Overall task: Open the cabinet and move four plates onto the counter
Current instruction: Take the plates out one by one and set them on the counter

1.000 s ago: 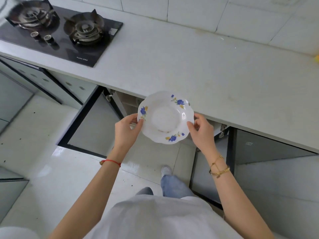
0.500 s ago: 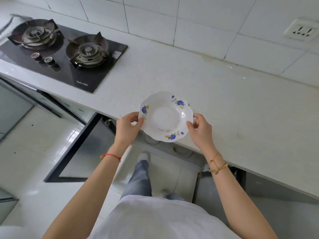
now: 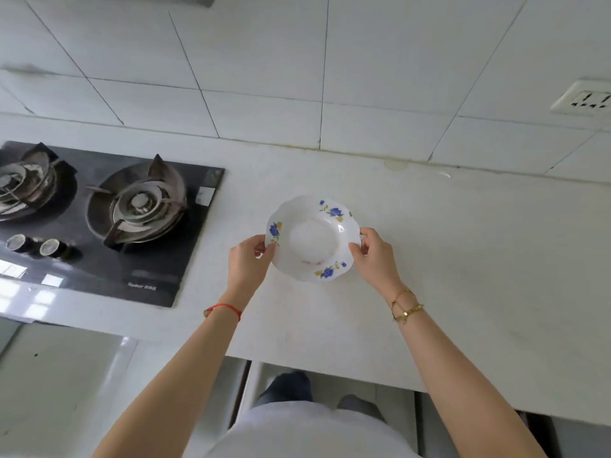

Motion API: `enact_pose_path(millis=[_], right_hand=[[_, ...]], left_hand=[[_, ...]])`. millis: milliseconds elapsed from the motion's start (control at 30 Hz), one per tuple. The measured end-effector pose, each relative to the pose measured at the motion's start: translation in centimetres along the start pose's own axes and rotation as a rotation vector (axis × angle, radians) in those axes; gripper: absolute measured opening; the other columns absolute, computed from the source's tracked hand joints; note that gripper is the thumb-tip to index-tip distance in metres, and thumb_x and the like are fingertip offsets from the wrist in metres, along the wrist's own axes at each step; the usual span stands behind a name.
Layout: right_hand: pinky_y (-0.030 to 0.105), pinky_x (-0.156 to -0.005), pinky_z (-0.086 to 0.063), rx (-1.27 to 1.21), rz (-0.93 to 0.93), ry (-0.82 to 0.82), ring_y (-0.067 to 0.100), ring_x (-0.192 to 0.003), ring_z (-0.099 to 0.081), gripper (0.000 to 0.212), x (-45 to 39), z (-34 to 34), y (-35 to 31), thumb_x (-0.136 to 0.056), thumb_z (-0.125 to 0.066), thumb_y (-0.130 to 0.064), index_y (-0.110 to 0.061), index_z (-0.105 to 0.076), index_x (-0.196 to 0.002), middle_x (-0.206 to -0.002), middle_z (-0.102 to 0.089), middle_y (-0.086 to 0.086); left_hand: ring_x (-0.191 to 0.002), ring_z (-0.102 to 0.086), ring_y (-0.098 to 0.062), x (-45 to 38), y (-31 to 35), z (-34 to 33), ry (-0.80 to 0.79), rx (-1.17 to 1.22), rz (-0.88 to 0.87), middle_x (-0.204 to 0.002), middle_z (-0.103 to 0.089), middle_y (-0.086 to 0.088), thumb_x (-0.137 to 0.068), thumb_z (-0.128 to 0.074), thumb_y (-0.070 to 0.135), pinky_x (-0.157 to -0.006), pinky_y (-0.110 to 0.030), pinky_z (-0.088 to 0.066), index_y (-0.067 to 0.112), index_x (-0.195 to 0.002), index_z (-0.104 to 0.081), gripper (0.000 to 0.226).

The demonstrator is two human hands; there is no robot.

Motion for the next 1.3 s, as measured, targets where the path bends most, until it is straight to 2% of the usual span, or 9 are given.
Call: enact_pose_path(millis=[200, 300, 467, 567, 633, 767, 933, 1100, 1300], right_hand=[[0.037, -0.063, -0.048, 0.034, -0.048, -0.001, 0.019, -0.064, -0.052, 0.025, -7.4, -2.6, -0.6, -0.091, -0.055, -0.016, -0.007, -0.055, -0.114, -0.072, -0.056, 0.009], [0.040, -0.066, -0.050, 0.052, -0.065, -0.018, 0.019, -0.065, -0.052, 0.026, -11.1, -3.7, -0.8, -0.091, -0.055, -0.016, -0.006, -0.055, -0.115, -0.072, -0.055, 0.006], [0.034, -0.062, -0.046, 0.074, -0.067, -0.047, 0.015, -0.062, -0.050, 0.026, -16.5, -5.4, -0.4, -0.092, -0.054, -0.017, -0.006, -0.054, -0.116, -0.067, -0.051, -0.001], [0.039, -0.060, -0.050, 0.081, -0.058, -0.063, 0.021, -0.062, -0.054, 0.028, -18.8, -6.1, 0.0, -0.092, -0.054, -0.017, -0.005, -0.054, -0.118, -0.070, -0.058, 0.011], [0.037, -0.059, -0.049, 0.085, -0.067, -0.064, 0.020, -0.061, -0.053, 0.029, -20.3, -6.6, 0.6, -0.092, -0.054, -0.017, -0.004, -0.054, -0.118, -0.070, -0.058, 0.011], [0.032, -0.058, -0.048, 0.089, -0.070, -0.044, 0.014, -0.059, -0.051, 0.029, -21.8, -7.0, 1.3, -0.092, -0.054, -0.017, -0.006, -0.053, -0.119, -0.066, -0.053, -0.001], [0.029, -0.055, -0.047, 0.099, -0.056, -0.039, 0.012, -0.057, -0.050, 0.030, -23.0, -7.3, 1.7, -0.093, -0.055, -0.017, -0.006, -0.053, -0.120, -0.064, -0.052, -0.001], [0.021, -0.052, -0.044, 0.103, -0.051, -0.029, 0.008, -0.056, -0.049, 0.030, -23.9, -7.5, 1.8, -0.093, -0.055, -0.017, -0.006, -0.053, -0.120, -0.063, -0.051, -0.005], [0.027, -0.056, -0.048, 0.114, -0.054, -0.017, 0.015, -0.060, -0.054, 0.031, -24.6, -7.8, 1.9, -0.093, -0.056, -0.017, -0.004, -0.053, -0.121, -0.064, -0.053, -0.004]], left_hand=[[-0.069, -0.060, -0.004, -8.3, -0.8, -1.1, -0.044, 0.016, 0.040, -0.075, -0.067, 0.010, -0.089, -0.063, 0.025, -0.055, -0.005, -0.040, 0.024, -0.088, -0.072, 0.009], [-0.070, -0.061, -0.009, -12.1, -1.4, -2.0, -0.051, 0.015, 0.053, -0.076, -0.068, 0.008, -0.090, -0.062, 0.026, -0.058, -0.012, -0.043, 0.021, -0.089, -0.072, 0.012], [-0.066, -0.058, 0.003, -17.4, -2.3, -3.3, -0.033, 0.005, 0.068, -0.072, -0.064, 0.015, -0.089, -0.063, 0.025, -0.053, -0.001, -0.039, 0.022, -0.089, -0.072, 0.009], [-0.067, -0.060, -0.001, -19.9, -3.1, -4.5, -0.044, -0.001, 0.066, -0.075, -0.066, 0.010, -0.089, -0.064, 0.024, -0.054, -0.002, -0.040, 0.020, -0.090, -0.073, 0.010], [-0.069, -0.061, -0.007, -21.5, -3.5, -5.4, -0.054, -0.022, 0.065, -0.078, -0.068, 0.006, -0.089, -0.063, 0.025, -0.059, -0.006, -0.041, 0.018, -0.091, -0.073, 0.012], [-0.073, -0.062, -0.013, -23.3, -3.3, -6.2, -0.051, -0.039, 0.031, -0.077, -0.067, 0.007, -0.089, -0.062, 0.025, -0.066, -0.018, -0.047, 0.015, -0.090, -0.074, 0.015], [-0.067, -0.059, -0.003, -24.3, -3.2, -6.7, -0.044, -0.039, 0.025, -0.076, -0.065, 0.011, -0.089, -0.062, 0.023, -0.058, -0.002, -0.037, 0.018, -0.091, -0.074, 0.013], [-0.069, -0.059, -0.003, -25.1, -3.4, -7.2, -0.046, -0.043, 0.026, -0.080, -0.067, 0.007, -0.090, -0.062, 0.022, -0.061, -0.005, -0.037, 0.016, -0.094, -0.074, 0.014], [-0.074, -0.062, -0.011, -26.3, -3.2, -7.4, -0.044, -0.050, 0.012, -0.082, -0.068, 0.006, -0.090, -0.062, 0.023, -0.061, -0.007, -0.039, 0.016, -0.099, -0.074, 0.017]])
Point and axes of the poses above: each hand's wrist, its own x-axis away from the middle knuckle, its own z-axis out of the back of the hand, y = z × x, the point moved 7 cm from there along -x, towards the middle knuckle
